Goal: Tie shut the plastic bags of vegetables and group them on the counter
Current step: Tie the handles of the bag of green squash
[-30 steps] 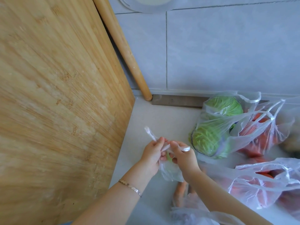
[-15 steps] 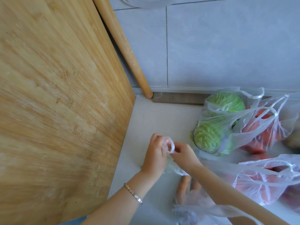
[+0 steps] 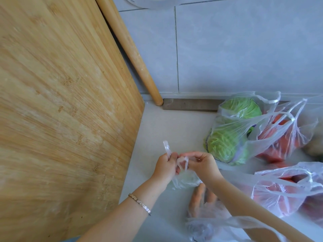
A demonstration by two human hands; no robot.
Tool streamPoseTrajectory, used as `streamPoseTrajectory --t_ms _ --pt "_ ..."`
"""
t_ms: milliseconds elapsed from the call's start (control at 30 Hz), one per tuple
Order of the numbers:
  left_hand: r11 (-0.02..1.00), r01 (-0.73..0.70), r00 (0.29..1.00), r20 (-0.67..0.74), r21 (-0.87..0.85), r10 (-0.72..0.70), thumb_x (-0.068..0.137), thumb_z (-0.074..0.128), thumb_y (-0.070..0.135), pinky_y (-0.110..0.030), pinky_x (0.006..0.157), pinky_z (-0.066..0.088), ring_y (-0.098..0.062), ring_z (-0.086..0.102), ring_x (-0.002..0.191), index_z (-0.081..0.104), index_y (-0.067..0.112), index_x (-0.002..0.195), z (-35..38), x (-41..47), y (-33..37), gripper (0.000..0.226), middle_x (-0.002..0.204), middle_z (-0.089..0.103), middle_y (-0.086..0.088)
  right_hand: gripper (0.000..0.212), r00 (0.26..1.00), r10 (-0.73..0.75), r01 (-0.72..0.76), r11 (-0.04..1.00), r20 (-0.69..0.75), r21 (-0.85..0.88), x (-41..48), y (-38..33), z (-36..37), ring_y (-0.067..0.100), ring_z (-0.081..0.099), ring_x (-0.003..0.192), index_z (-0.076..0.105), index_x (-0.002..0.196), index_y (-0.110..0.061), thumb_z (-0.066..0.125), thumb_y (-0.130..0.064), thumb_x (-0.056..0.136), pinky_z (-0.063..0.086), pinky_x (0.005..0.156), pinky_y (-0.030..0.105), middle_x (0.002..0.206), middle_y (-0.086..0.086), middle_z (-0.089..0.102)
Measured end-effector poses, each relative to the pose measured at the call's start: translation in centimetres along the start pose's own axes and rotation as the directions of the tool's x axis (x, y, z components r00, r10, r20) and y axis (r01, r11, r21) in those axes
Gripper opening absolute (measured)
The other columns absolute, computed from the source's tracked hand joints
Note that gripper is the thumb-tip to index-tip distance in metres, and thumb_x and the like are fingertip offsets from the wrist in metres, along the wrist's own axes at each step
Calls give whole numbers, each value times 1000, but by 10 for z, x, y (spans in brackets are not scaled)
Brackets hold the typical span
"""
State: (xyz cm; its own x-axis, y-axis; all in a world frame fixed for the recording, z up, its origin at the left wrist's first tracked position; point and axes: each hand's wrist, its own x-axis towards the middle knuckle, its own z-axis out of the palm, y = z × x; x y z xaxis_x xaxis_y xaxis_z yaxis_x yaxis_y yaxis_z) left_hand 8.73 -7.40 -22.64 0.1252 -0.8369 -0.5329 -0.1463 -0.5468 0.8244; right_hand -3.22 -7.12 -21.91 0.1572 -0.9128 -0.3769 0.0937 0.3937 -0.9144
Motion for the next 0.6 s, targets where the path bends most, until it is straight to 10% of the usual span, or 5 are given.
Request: streamPoseTrajectory --t_ms 200,400,600 --pt "891 194 973 -34 -411 -228 101 30 18 -18 39 43 -8 56 38 46 10 67 0 6 8 38 53 60 -4 34 990 -130 124 988 -57 -96 0 -2 3 1 52 96 51 63 -15 41 -12 96 36 81 1 101 -5 58" --pt "383 247 876 36 -890 -481 101 17 7 -30 51 55 -21 49 57 34 8 69 -19 24 4 37 67 42 -8 44 965 54 53 918 -257 393 -3 16 -3 11 65 69 50 60 -7 30 -14 99 44 82 27 54 -1 61" --pt "668 189 914 -120 -720 -388 100 18 7 -9 29 17 -5 20 21 31 14 61 -20 29 -1 42 41 26 1 42 945 162 6 860 -284 511 -2 15 -1 8 29 37 30 58 -15 32 -17 99 48 63 29 40 -9 25"
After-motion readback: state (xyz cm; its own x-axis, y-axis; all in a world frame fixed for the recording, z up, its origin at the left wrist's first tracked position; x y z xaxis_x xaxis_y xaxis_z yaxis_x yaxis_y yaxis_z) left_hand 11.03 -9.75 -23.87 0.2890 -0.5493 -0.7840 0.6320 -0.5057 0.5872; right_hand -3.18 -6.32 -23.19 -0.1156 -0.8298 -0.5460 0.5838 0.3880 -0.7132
